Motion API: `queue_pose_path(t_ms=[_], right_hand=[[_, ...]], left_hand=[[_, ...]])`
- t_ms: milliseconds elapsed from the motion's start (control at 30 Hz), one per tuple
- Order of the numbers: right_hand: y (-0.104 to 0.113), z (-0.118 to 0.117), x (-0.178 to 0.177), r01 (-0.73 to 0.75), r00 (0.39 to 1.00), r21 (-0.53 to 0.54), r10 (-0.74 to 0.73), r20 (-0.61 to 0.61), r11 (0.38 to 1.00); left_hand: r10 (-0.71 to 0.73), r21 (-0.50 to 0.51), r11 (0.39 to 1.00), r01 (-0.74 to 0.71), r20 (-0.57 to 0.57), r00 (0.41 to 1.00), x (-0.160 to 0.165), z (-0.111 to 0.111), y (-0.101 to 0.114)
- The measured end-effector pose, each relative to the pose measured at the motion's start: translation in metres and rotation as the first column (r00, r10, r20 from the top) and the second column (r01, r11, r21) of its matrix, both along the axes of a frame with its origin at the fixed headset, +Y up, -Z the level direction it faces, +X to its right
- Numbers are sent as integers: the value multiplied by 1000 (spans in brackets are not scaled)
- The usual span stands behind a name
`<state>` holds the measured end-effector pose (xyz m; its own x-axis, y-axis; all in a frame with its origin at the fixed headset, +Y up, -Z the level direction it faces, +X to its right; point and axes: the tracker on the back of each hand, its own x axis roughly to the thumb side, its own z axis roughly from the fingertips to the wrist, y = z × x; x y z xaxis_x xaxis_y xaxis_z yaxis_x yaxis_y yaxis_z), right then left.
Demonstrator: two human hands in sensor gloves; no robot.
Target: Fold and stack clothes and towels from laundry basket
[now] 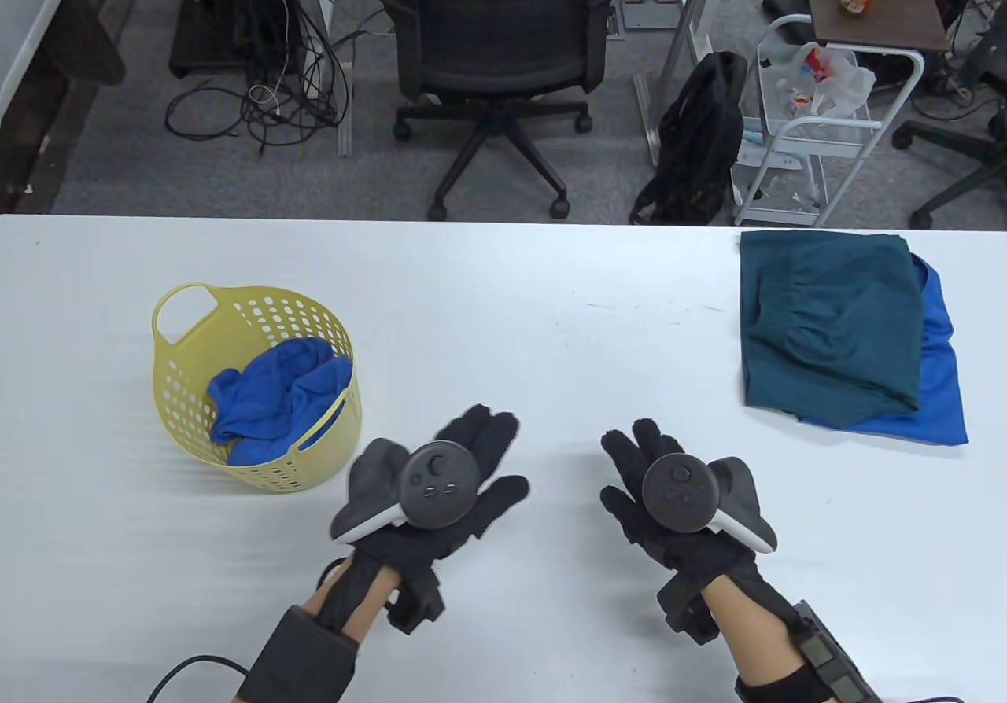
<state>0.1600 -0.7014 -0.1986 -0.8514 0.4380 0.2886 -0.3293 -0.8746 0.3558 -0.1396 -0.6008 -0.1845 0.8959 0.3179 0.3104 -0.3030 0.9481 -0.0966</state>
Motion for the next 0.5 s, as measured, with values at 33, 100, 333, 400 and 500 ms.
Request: queue_pose_path(t_ms=[33, 100, 333, 400, 500], right_hand=[[-2, 3, -1, 18, 1000, 3, -18, 11, 1000], [-7, 5, 2, 58, 998, 14, -59, 35, 998], [-17, -1, 15, 88, 992, -7, -87, 91, 996], [-20, -2, 17, 95, 991, -19, -92, 102, 995], [-24, -3, 19, 88, 990, -31, -84, 111, 996]], left_hand=[[-23, 62, 998, 30, -111, 994, -23, 1, 12], [-49, 90, 993, 80, -309, 950, -67, -5, 27], [-101, -146, 989, 35, -473, 875, -140, -61, 10], [-134, -298, 955, -4, -441, 887, -146, -84, -6], [-222, -451, 892, -20, -477, 850, -153, -109, -26]])
